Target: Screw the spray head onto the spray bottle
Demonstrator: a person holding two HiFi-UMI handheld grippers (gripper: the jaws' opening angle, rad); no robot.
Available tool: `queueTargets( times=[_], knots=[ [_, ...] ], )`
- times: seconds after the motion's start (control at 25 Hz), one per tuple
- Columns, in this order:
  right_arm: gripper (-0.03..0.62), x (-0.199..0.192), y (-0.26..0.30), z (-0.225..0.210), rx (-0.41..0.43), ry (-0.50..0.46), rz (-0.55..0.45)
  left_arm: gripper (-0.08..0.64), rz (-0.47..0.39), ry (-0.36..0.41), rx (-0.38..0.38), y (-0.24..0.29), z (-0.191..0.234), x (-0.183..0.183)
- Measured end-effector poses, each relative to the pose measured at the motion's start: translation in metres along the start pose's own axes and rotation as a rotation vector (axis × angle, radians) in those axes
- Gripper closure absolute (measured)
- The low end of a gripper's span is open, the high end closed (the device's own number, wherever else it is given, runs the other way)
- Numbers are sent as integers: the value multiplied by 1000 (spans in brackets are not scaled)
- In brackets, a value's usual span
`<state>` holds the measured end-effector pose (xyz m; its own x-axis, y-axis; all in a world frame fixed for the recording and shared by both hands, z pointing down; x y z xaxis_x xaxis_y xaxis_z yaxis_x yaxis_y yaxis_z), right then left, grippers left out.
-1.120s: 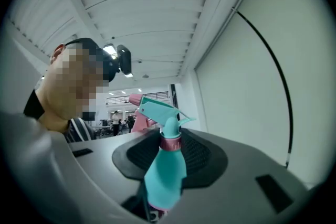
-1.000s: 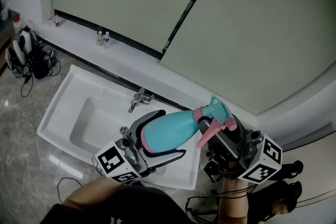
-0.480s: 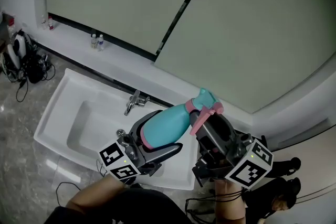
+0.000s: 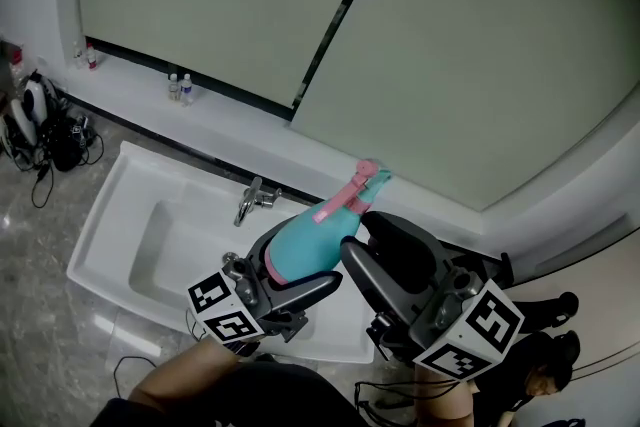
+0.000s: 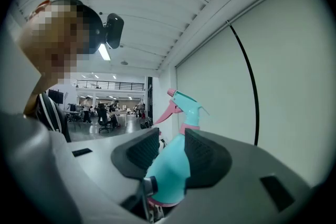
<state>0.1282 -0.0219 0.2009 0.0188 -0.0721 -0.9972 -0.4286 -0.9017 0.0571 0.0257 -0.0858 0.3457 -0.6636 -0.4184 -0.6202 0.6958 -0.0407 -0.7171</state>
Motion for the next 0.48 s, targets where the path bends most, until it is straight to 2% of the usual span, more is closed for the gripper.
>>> queueTargets(
  times=[0.16,0.28,0.32,0.4,0.48],
  knots=[
    [462,1,-7,-6,-10,29,-45,89,-24,-51,-30,-3,2,2],
    [462,1,-13,-30,32,145,-121,89,-33,-123,-81,-2,2,3],
    [462,1,-12,-40,82,200,-138,89,-37,-161,-111,-2,1,3],
    [460,-1,-7,-57,242,299,-143,89,-40,-243,-178,0,-1,3],
    [458,0,1,-61,413,332,-126,89,-40,-318,-238,3,-5,3]
  ],
)
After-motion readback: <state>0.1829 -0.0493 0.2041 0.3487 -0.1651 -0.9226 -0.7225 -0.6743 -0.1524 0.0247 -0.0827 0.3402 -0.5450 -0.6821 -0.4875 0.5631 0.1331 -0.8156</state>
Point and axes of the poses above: the fingertips, and each gripper's own axes: y forward along the fingers, z to its left, x out of its top, the point moved 8 cm from there along -y, backward along the fingers, and after that the axes turned 12 degrees about -x, right-handed, at the moved point
